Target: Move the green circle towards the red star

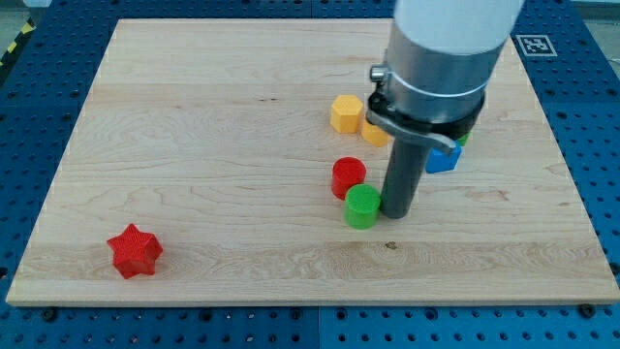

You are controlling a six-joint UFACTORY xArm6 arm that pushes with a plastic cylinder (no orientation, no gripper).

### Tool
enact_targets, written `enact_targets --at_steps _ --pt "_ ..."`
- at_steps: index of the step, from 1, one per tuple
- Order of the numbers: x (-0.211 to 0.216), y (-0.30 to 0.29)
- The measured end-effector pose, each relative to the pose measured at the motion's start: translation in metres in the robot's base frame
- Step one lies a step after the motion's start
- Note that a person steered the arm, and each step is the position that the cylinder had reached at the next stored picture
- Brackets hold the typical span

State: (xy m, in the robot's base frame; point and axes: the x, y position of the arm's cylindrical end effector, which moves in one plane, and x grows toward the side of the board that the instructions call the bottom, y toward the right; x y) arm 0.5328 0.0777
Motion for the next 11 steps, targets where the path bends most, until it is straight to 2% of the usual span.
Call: enact_targets --at_steps 7,9,11 --pt "-0.001 -0.123" --pt "0.028 -0.156" --pt "0.035 -0.191"
